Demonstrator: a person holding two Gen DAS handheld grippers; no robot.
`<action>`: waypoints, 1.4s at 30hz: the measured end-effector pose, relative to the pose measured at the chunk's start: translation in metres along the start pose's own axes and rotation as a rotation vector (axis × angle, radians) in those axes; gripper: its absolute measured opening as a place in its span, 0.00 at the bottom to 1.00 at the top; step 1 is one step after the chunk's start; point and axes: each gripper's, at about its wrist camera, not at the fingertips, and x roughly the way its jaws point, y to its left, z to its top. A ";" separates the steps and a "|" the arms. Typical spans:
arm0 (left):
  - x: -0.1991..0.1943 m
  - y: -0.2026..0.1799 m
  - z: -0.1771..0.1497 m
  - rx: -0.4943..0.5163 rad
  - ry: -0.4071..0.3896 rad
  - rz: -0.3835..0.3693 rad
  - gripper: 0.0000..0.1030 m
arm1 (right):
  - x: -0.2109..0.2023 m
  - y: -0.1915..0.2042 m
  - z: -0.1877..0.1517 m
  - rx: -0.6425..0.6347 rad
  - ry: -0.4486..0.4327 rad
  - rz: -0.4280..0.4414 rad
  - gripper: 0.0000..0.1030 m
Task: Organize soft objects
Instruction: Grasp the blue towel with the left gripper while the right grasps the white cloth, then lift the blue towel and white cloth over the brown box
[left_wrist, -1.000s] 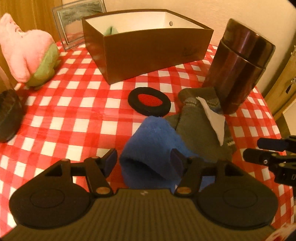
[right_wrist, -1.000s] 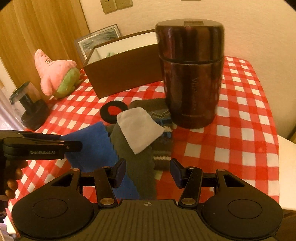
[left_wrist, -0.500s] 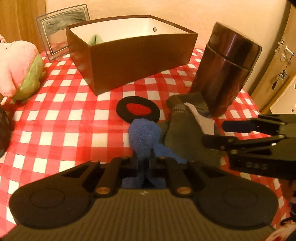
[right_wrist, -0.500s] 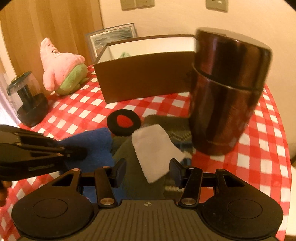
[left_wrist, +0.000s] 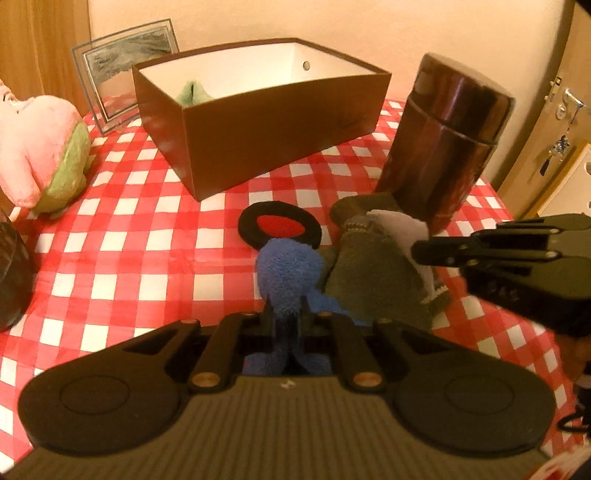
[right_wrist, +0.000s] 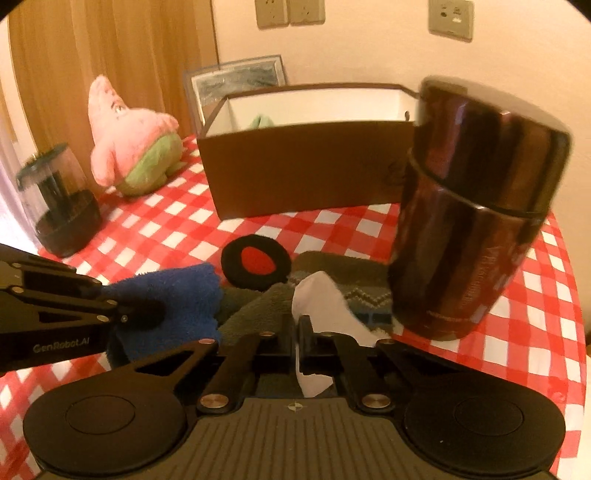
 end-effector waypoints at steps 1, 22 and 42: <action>-0.005 -0.001 0.000 0.006 -0.006 -0.002 0.08 | -0.006 -0.003 0.000 0.016 -0.006 0.006 0.01; -0.119 -0.016 0.060 0.105 -0.256 0.035 0.08 | -0.094 -0.009 0.032 0.095 -0.068 0.155 0.01; -0.124 0.000 0.185 0.167 -0.467 0.060 0.08 | -0.075 -0.017 0.141 0.023 -0.179 0.170 0.01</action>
